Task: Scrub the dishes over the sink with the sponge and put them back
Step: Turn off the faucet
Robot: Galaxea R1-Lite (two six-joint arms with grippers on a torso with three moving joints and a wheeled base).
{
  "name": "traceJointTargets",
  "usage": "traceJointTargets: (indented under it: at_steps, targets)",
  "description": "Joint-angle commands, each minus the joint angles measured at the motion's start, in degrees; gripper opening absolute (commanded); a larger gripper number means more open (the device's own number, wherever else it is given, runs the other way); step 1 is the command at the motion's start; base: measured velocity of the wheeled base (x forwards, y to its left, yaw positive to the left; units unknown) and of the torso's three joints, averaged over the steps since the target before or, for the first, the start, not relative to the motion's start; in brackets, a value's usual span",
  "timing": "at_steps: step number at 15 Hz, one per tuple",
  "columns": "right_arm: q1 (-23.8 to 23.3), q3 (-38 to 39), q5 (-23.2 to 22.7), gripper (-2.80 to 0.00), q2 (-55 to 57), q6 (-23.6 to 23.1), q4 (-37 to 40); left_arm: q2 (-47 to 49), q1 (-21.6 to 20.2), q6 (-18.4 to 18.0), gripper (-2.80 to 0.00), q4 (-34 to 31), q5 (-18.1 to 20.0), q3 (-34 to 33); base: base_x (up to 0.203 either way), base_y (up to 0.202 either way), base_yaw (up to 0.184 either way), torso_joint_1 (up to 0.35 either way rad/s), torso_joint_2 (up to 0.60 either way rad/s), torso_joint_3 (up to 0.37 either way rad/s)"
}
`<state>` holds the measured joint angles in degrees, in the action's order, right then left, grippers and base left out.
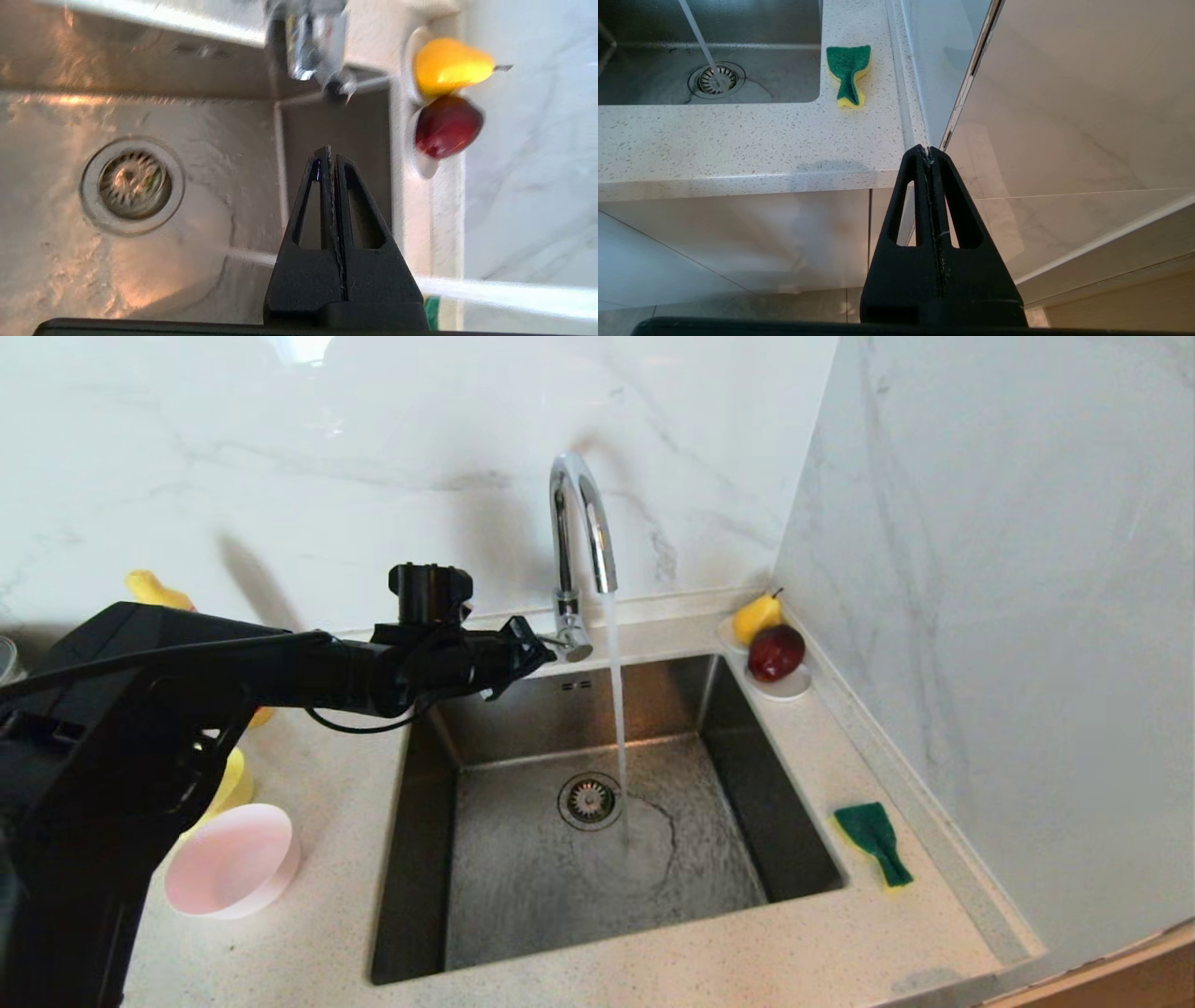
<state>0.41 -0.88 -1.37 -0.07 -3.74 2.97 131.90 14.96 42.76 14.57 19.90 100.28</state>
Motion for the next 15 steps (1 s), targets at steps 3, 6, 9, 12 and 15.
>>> traceJointTargets:
  at_steps: [3,6,9,12,15]
  targets:
    - [0.02,0.0,-0.02,-2.8,-0.1,-0.04,0.01,2.38,-0.02,2.33,-2.8,-0.17,0.11,4.92,0.0,0.0,0.0,0.0,0.0,0.0]
    - [0.02,0.0,0.06,-2.8,-0.1,-0.04,0.01,4.21,-0.25,2.68,-2.8,-0.45,0.06,7.36,0.0,0.0,0.0,0.0,0.0,0.0]
    - [0.02,0.0,0.03,-2.8,-0.02,-0.04,0.01,5.82,-0.69,2.77,-2.8,-0.03,0.05,9.32,0.0,0.0,0.0,0.0,0.0,0.0]
    - [0.02,0.0,-0.03,-2.8,-0.01,-0.04,0.01,7.01,-1.25,2.75,-2.8,1.97,0.06,9.41,0.0,0.0,0.0,0.0,0.0,0.0]
    - [0.02,0.0,0.0,-2.8,-0.06,-0.04,0.01,7.28,-1.9,2.77,-2.8,3.08,0.12,9.41,0.0,0.0,0.0,0.0,0.0,0.0]
